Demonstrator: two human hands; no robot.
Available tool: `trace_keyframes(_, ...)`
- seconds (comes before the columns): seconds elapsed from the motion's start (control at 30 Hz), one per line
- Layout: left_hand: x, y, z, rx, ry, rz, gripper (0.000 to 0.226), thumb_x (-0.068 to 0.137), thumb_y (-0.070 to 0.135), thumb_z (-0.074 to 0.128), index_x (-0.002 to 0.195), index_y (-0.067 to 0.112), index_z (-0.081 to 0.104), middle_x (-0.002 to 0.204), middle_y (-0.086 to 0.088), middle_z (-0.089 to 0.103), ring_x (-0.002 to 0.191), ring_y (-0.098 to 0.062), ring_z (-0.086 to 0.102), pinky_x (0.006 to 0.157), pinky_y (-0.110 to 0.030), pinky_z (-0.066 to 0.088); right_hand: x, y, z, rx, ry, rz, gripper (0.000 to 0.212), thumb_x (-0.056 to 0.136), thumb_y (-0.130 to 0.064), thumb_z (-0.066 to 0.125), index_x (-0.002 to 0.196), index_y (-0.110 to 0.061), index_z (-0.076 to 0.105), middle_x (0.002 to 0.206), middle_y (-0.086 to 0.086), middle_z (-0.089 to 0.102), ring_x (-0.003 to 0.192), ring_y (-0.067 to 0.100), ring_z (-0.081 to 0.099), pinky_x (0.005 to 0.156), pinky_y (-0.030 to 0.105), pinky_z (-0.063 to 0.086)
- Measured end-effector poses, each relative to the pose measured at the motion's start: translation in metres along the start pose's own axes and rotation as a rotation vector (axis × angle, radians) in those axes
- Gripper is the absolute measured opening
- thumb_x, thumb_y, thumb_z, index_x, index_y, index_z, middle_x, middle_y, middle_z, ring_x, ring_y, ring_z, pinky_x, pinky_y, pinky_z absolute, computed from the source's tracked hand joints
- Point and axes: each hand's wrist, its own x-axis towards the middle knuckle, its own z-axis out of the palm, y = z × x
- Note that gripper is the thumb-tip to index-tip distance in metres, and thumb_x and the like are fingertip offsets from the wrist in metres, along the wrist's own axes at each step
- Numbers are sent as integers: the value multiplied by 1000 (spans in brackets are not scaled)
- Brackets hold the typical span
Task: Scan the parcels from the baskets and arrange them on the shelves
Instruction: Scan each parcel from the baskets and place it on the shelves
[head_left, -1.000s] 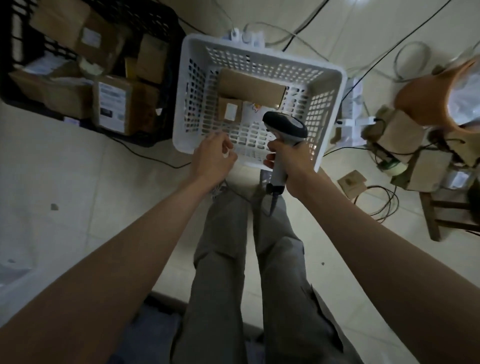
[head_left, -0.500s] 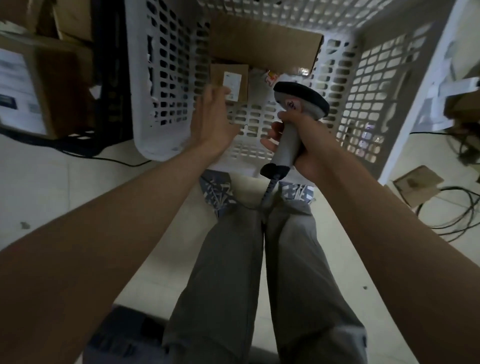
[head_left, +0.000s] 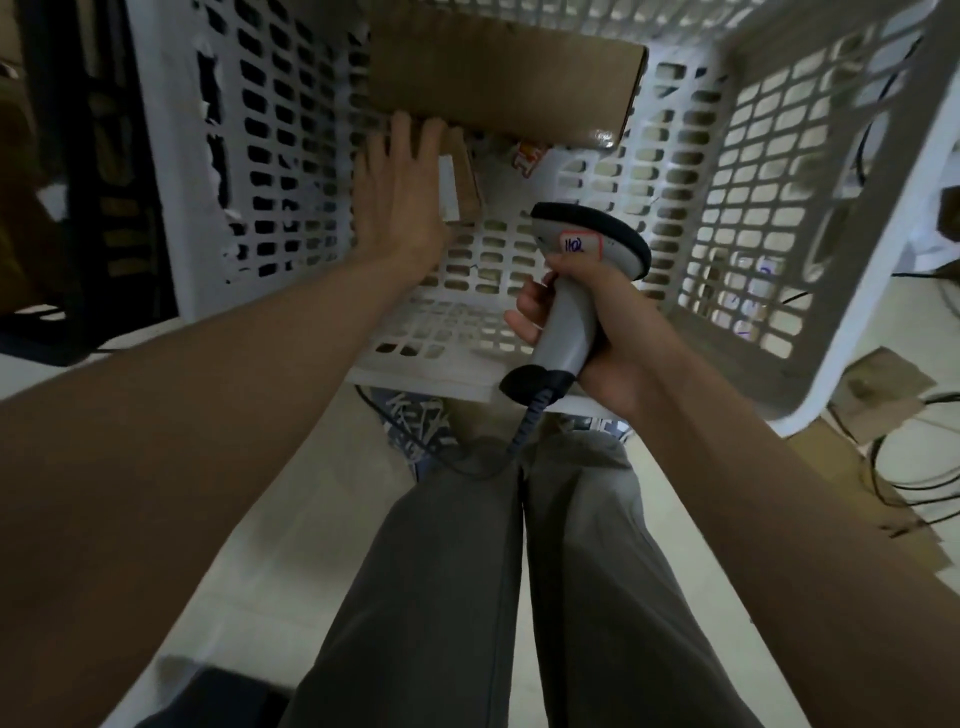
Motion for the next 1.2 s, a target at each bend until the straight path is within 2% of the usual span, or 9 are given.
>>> trace_keyframes(0.07,-10,4,-5,-171,-58,-88,107,72,48,85,156,24,22,157,-15,26,137,-38,36,112,-49,33,-5,-1,2,-5,28,-15,14,98,-12,63,110,-5,59,85,12,61,71,18,63,61,30,60)
trace_keyframes(0.2,-46,24,-32,-450,-43,-204,121,70,50,86,160,36,6,163,-15,15,141,-38,36,105,-50,43,-28,-8,9,-21,100,-91,15,98,-10,62,112,-4,62,78,10,62,69,18,64,63,34,63)
trace_keyframes(0.33,-94,42,-65,-605,43,-146,109,71,46,86,156,34,20,149,-12,29,125,-34,49,87,-41,51,-61,-16,21,-83,154,-201,16,97,-9,64,113,-8,66,84,8,65,82,21,68,79,46,64)
trace_keyframes(0.43,-133,55,-93,-740,119,-165,102,68,47,89,148,31,29,140,-7,35,116,-25,53,78,-35,50,-94,-20,37,-146,217,-283,12,96,-9,66,107,-12,68,90,7,70,82,20,71,75,44,64)
trace_keyframes(0.53,-173,61,-125,-880,161,-214,99,64,43,91,143,29,33,133,-4,37,109,-18,51,79,-33,51,-134,-20,57,-200,255,-328,30,97,-10,67,126,-7,63,115,16,71,105,33,70,87,51,61)
trace_keyframes(0.73,-253,53,-210,-1051,251,-262,100,62,22,96,140,22,34,135,5,38,118,-9,48,88,-22,47,-239,-5,109,-303,194,-364,32,94,-12,71,125,-7,65,113,15,74,105,33,72,93,55,58)
trace_keyframes(0.9,-325,34,-300,-1131,334,-349,97,63,30,95,137,19,34,137,2,40,125,-17,50,95,-37,55,-336,12,161,-454,85,-396,28,95,-13,69,123,-13,66,109,9,77,103,30,73,90,53,60)
trace_keyframes(1.03,-382,19,-358,-1168,432,-444,92,67,36,92,137,19,35,137,-1,45,121,-16,53,89,-30,55,-406,27,196,-587,-40,-421,28,96,-11,67,124,-8,64,108,10,75,97,31,73,80,44,62)
trace_keyframes(1.2,-452,11,-396,-1303,449,-675,87,64,53,84,134,23,42,127,6,53,112,-9,56,87,-29,53,-474,51,217,-862,-187,-470,22,91,-9,69,113,-13,67,105,10,76,98,27,73,84,49,62)
